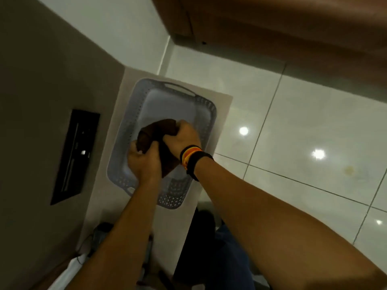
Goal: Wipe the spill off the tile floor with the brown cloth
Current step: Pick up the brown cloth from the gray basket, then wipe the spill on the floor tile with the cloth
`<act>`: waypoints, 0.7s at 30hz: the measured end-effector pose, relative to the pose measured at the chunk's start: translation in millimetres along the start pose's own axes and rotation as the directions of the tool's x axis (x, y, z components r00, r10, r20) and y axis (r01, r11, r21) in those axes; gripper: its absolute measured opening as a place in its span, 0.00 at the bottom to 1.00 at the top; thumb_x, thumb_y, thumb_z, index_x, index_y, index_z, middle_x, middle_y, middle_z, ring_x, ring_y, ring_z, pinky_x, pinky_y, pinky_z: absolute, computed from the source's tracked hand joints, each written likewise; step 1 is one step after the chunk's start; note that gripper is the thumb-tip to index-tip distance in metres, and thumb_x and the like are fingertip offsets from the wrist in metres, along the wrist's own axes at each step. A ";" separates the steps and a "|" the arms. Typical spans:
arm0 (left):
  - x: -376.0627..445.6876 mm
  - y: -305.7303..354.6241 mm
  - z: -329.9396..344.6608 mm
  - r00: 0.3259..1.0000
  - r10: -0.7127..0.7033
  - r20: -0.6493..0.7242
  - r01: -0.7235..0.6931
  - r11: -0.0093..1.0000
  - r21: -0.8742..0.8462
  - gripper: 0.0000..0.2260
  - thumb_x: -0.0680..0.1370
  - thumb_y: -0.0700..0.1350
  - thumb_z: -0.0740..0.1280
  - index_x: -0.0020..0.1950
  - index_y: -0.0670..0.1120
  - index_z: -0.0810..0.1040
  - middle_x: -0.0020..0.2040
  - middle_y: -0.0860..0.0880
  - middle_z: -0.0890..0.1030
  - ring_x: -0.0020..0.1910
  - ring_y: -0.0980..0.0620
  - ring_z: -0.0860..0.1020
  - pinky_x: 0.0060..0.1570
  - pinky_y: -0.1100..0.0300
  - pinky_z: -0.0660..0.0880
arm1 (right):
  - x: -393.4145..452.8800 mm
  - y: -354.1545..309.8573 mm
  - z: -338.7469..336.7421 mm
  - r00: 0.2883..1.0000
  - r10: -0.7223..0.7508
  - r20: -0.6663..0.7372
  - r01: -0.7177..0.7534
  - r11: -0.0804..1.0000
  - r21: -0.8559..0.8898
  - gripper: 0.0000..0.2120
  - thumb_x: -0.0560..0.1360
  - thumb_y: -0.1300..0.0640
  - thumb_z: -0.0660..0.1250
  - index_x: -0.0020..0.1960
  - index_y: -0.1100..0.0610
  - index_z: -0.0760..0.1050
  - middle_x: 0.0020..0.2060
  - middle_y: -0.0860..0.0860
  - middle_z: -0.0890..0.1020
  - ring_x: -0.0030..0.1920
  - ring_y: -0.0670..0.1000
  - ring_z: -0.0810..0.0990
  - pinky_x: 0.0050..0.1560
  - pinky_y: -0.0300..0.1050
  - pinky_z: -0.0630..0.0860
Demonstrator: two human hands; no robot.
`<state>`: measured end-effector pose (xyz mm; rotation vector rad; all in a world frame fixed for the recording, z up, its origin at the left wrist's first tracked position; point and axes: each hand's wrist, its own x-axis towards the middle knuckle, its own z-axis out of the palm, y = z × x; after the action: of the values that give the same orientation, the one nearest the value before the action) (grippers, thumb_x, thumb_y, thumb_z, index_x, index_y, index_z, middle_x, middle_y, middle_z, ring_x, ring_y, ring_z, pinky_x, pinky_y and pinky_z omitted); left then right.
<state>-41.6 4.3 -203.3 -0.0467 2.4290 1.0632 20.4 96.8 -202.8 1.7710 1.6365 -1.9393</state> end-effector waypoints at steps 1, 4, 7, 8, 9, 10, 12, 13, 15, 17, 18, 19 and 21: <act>-8.2 11.0 3.0 0.999 0.036 0.027 -0.036 0.999 -0.003 0.11 0.75 0.39 0.69 0.58 0.40 0.81 0.47 0.47 0.85 0.43 0.52 0.84 0.49 0.51 0.85 | -5.8 -1.7 -14.4 1.000 -0.014 -0.019 0.015 0.998 0.057 0.13 0.73 0.56 0.70 0.56 0.59 0.76 0.51 0.59 0.82 0.50 0.60 0.82 0.53 0.56 0.83; -38.3 45.4 20.9 0.975 0.161 0.154 -0.158 0.987 -0.031 0.10 0.76 0.43 0.70 0.56 0.42 0.81 0.51 0.46 0.86 0.50 0.49 0.86 0.49 0.52 0.85 | -24.2 -1.7 -70.9 0.991 -0.013 -0.135 0.047 0.967 0.250 0.12 0.73 0.57 0.70 0.56 0.58 0.78 0.48 0.55 0.84 0.49 0.56 0.83 0.55 0.54 0.83; -81.2 79.7 55.8 0.927 0.262 0.268 -0.265 0.964 -0.025 0.07 0.75 0.42 0.72 0.52 0.44 0.80 0.48 0.47 0.85 0.48 0.51 0.85 0.49 0.54 0.84 | -44.1 15.9 -136.2 0.957 0.047 -0.287 0.076 0.913 0.400 0.14 0.73 0.57 0.72 0.57 0.56 0.76 0.48 0.52 0.83 0.50 0.54 0.83 0.53 0.50 0.82; -98.6 88.2 69.7 0.904 0.291 0.313 -0.299 0.954 -0.022 0.09 0.74 0.42 0.72 0.53 0.45 0.79 0.49 0.47 0.85 0.48 0.51 0.85 0.48 0.55 0.84 | -51.2 25.9 -157.8 0.940 0.073 -0.333 0.087 0.894 0.440 0.14 0.73 0.57 0.72 0.58 0.57 0.76 0.48 0.52 0.83 0.50 0.53 0.83 0.51 0.48 0.83; -118.2 95.1 84.4 0.881 0.311 0.357 -0.327 0.945 -0.016 0.10 0.74 0.43 0.73 0.54 0.45 0.80 0.49 0.46 0.85 0.49 0.50 0.85 0.48 0.55 0.85 | -58.8 38.1 -178.6 0.922 0.094 -0.376 0.105 0.873 0.476 0.14 0.73 0.57 0.72 0.58 0.57 0.76 0.48 0.52 0.83 0.48 0.52 0.83 0.47 0.45 0.82; -138.6 98.6 99.1 0.860 0.320 0.397 -0.344 0.939 -0.012 0.10 0.74 0.43 0.73 0.54 0.46 0.79 0.49 0.46 0.85 0.48 0.50 0.85 0.47 0.55 0.85 | -67.0 51.2 -197.8 0.903 0.117 -0.414 0.117 0.859 0.498 0.14 0.74 0.57 0.72 0.58 0.57 0.76 0.47 0.51 0.83 0.46 0.50 0.83 0.43 0.41 0.80; -178.5 94.1 128.1 0.821 0.317 0.475 -0.357 0.934 -0.006 0.09 0.74 0.43 0.74 0.52 0.48 0.79 0.48 0.47 0.85 0.47 0.50 0.85 0.47 0.54 0.85 | -85.7 81.9 -231.7 0.864 0.168 -0.474 0.123 0.844 0.523 0.13 0.75 0.58 0.71 0.59 0.58 0.75 0.45 0.50 0.81 0.42 0.45 0.79 0.37 0.35 0.74; -198.8 87.4 142.6 0.803 0.310 0.509 -0.359 0.933 -0.003 0.09 0.73 0.43 0.74 0.52 0.48 0.79 0.48 0.46 0.85 0.47 0.48 0.85 0.47 0.52 0.86 | -94.8 100.6 -246.8 0.843 0.197 -0.501 0.122 0.837 0.534 0.13 0.76 0.58 0.70 0.59 0.58 0.74 0.44 0.49 0.80 0.40 0.45 0.78 0.36 0.34 0.73; -237.6 64.5 171.7 0.777 0.275 0.567 -0.349 0.937 0.024 0.10 0.71 0.44 0.74 0.50 0.48 0.79 0.48 0.44 0.86 0.48 0.44 0.86 0.49 0.48 0.86 | -115.0 143.2 -271.9 0.797 0.250 -0.550 0.119 0.828 0.549 0.13 0.76 0.59 0.68 0.59 0.59 0.74 0.43 0.50 0.79 0.41 0.49 0.79 0.38 0.38 0.74; -278.4 31.2 198.2 0.750 0.230 0.620 -0.360 0.928 0.092 0.09 0.71 0.43 0.74 0.49 0.47 0.79 0.47 0.45 0.85 0.48 0.44 0.85 0.48 0.50 0.85 | -135.8 195.0 -287.5 0.749 0.316 -0.582 0.094 0.819 0.566 0.14 0.76 0.60 0.67 0.60 0.59 0.73 0.43 0.51 0.79 0.42 0.52 0.79 0.44 0.43 0.76; -297.9 12.1 208.9 0.740 0.213 0.638 -0.377 0.917 0.130 0.09 0.72 0.42 0.75 0.50 0.46 0.78 0.47 0.45 0.84 0.47 0.44 0.85 0.47 0.53 0.84 | -145.1 222.5 -292.2 0.728 0.353 -0.588 0.076 0.811 0.580 0.14 0.76 0.60 0.67 0.60 0.59 0.73 0.42 0.51 0.79 0.42 0.53 0.79 0.46 0.45 0.77; -316.6 -9.0 219.6 0.726 0.192 0.660 -0.391 0.905 0.167 0.09 0.73 0.42 0.74 0.50 0.45 0.78 0.46 0.46 0.83 0.47 0.44 0.84 0.44 0.55 0.83 | -153.1 252.1 -295.5 0.704 0.392 -0.592 0.058 0.799 0.598 0.14 0.76 0.60 0.67 0.60 0.59 0.73 0.42 0.51 0.79 0.43 0.55 0.79 0.47 0.47 0.78; -349.9 -53.8 240.0 0.686 0.120 0.718 -0.408 0.880 0.244 0.09 0.75 0.42 0.74 0.51 0.46 0.77 0.43 0.49 0.81 0.47 0.45 0.83 0.40 0.60 0.78 | -166.4 313.6 -297.5 0.661 0.477 -0.579 0.016 0.763 0.646 0.14 0.76 0.60 0.67 0.61 0.59 0.72 0.44 0.52 0.79 0.46 0.58 0.80 0.50 0.49 0.79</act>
<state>378.9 79.4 -223.8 0.7436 1.9102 0.5257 482.5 68.2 -215.0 3.1410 0.7179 -1.8465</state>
